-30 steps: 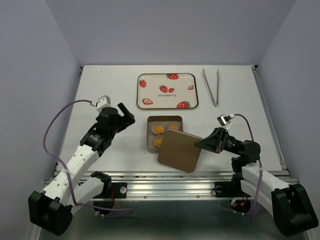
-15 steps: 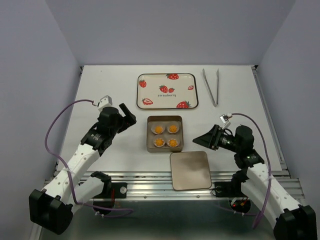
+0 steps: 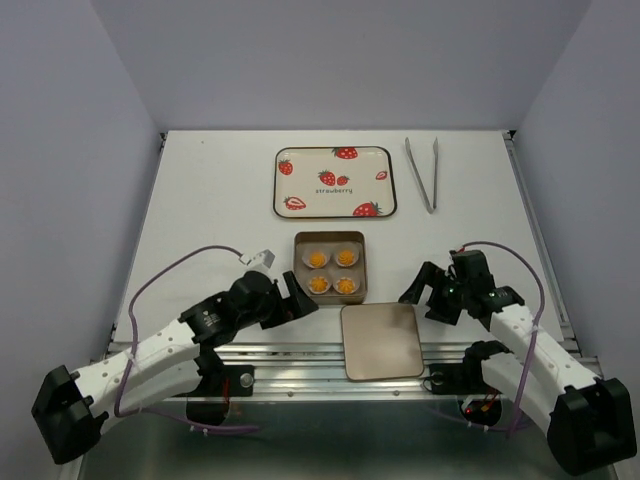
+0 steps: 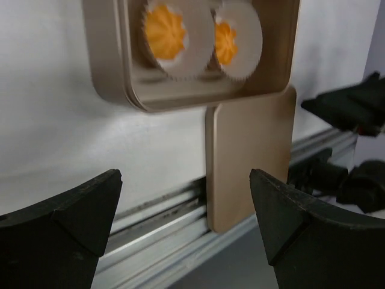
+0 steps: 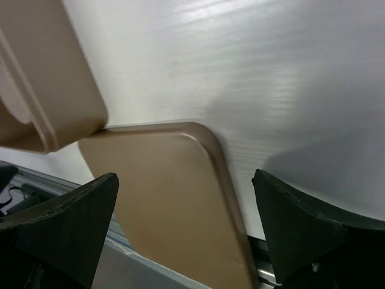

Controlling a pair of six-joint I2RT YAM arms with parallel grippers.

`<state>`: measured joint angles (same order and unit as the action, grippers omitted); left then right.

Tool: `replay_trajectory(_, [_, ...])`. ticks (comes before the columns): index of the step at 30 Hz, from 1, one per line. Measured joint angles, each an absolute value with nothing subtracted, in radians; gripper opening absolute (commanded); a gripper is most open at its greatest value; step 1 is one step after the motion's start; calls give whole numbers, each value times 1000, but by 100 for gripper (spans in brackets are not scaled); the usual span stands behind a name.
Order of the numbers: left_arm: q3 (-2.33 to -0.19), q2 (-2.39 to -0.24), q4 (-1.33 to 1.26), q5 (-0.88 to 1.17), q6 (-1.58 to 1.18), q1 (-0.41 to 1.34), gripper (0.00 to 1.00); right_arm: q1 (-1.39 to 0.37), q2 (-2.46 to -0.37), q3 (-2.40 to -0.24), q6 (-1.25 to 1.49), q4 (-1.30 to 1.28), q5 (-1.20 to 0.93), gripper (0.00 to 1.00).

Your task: Pack the cookies

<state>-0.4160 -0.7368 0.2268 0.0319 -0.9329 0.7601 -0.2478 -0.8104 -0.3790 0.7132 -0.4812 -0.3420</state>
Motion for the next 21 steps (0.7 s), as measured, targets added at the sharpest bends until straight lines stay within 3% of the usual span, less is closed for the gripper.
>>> replay_trajectory(5, [-334, -798, 137, 25, -1111, 1014, 99, -264, -896, -391, 719, -524, -321, 100])
replay_trajectory(14, [-482, -1319, -55, 54, -1171, 1229, 99, -420, -1006, -418, 761, -509, -375, 100])
replay_trajectory(21, [-487, -1421, -221, 130, -1209, 1261, 84, -427, -946, -377, 770, -567, -437, 98])
